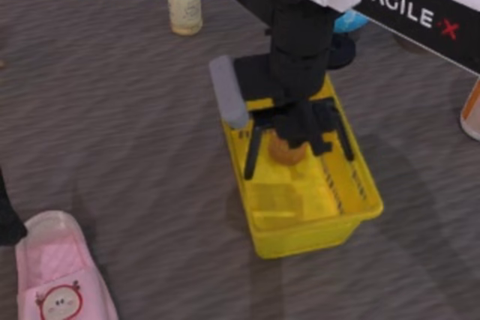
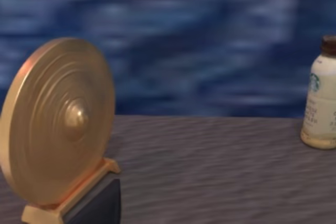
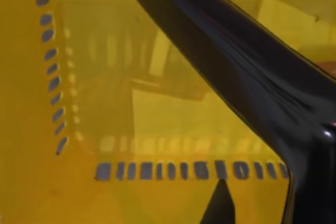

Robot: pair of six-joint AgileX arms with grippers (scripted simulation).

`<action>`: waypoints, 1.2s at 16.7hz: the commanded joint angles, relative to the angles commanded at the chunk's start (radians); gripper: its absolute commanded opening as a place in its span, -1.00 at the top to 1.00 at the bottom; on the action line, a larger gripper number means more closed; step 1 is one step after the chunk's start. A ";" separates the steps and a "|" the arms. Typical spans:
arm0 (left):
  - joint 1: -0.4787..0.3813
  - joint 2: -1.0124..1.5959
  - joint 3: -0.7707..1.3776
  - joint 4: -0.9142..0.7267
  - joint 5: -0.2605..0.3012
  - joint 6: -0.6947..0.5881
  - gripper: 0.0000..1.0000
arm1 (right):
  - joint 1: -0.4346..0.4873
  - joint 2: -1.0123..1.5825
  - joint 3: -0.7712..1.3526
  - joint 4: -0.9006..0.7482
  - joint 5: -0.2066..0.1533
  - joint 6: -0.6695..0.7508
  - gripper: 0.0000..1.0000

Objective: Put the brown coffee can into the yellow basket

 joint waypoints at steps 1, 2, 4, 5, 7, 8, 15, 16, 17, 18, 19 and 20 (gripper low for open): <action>0.000 0.000 0.000 0.000 0.000 0.000 -1.00 | 0.000 0.000 0.000 0.000 0.000 0.000 1.00; 0.000 0.000 0.000 0.000 0.000 0.000 -1.00 | 0.000 0.000 0.000 0.000 0.000 0.000 1.00; 0.000 0.000 0.000 0.000 0.000 0.000 -1.00 | 0.000 0.000 0.000 0.000 0.000 0.000 1.00; 0.000 0.000 0.000 0.000 0.000 0.000 -1.00 | 0.000 0.000 0.000 0.000 0.000 0.000 1.00; 0.000 0.000 0.000 0.000 0.000 0.000 -1.00 | 0.000 0.000 0.000 0.000 0.000 0.000 1.00; 0.000 0.000 0.000 0.000 0.000 0.000 -1.00 | 0.000 0.000 0.000 0.000 0.000 0.000 1.00; 0.000 0.000 0.000 0.000 0.000 0.000 -1.00 | 0.000 0.000 0.000 0.000 0.000 0.000 1.00; 0.000 0.000 0.000 0.000 0.000 0.000 -1.00 | 0.000 0.000 0.000 0.000 0.000 0.000 1.00; 0.000 0.000 0.000 0.000 0.000 0.000 -1.00 | 0.000 0.000 0.000 0.000 0.000 0.000 1.00; 0.000 0.000 0.000 0.000 0.000 0.000 -1.00 | -0.002 0.001 0.001 0.000 0.000 0.001 1.00; 0.000 0.000 0.000 0.000 0.000 0.000 -1.00 | -0.001 0.001 0.004 -0.004 0.000 -0.001 1.00; 0.000 0.000 0.000 0.000 0.000 0.000 -1.00 | -0.002 0.001 0.018 -0.018 0.000 -0.006 1.00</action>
